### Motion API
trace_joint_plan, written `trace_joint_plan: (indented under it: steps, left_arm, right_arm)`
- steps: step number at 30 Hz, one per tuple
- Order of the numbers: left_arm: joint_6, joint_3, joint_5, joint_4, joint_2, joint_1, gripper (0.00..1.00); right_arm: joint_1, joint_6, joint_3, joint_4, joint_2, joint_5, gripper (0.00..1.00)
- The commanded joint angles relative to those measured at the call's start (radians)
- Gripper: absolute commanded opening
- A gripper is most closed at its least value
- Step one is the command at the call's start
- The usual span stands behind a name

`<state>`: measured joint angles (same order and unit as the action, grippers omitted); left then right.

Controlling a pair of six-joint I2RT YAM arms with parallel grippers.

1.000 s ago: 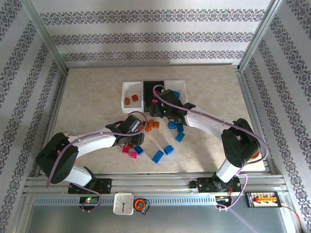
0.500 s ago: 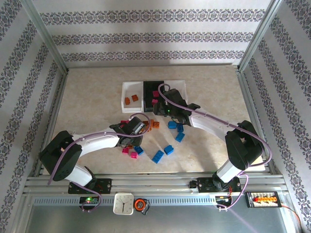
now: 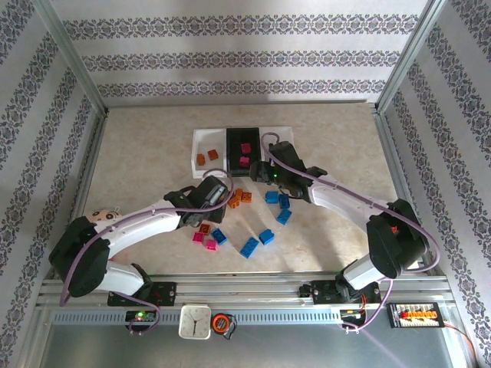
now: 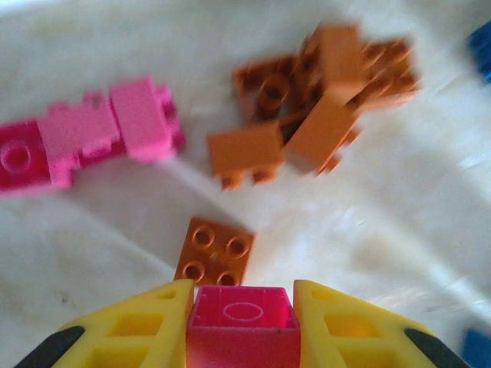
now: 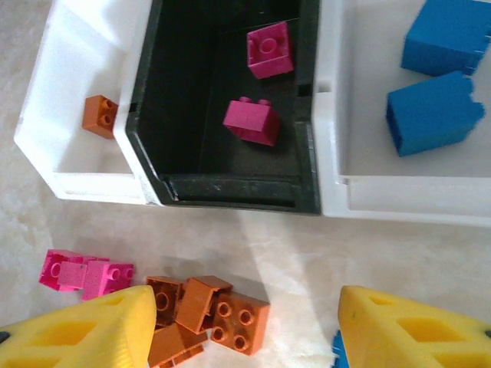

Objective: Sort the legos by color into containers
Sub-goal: Place the lego in the container.

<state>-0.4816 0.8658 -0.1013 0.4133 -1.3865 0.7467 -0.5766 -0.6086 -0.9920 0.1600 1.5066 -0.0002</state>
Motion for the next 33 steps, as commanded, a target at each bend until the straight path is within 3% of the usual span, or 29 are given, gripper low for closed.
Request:
trace_joint_plan:
  steps: [1,9,18,21,27,33]
  left_arm:
    - [0.033,0.122,0.023,0.015,-0.015,0.000,0.29]
    - [0.098,0.492,0.096,-0.073,-0.353,-0.110,0.25]
    - [0.116,0.856,0.071,0.015,-0.687,-0.194,0.25]
    - [0.122,0.934,0.062,0.055,-0.750,-0.201,0.31]
    - [0.107,0.986,0.096,0.063,-0.751,-0.205,0.50]
    - [0.055,0.847,0.172,-0.046,-0.552,-0.204,0.61]
  right_arm:
    - [0.027,-0.021,0.058,-0.010,-0.082,0.021,0.64]
    - [0.077,-0.016,0.183,0.026,-0.221,0.032,0.65]
    - [0.079,-0.003,0.268,0.077,-0.322,0.028,0.65]
    - [0.078,-0.004,0.300,0.088,-0.336,0.023,0.65]
    - [0.078,0.032,0.297,0.092,-0.279,-0.058,0.67]
    - [0.046,0.073,0.222,0.085,-0.154,-0.084,0.67]
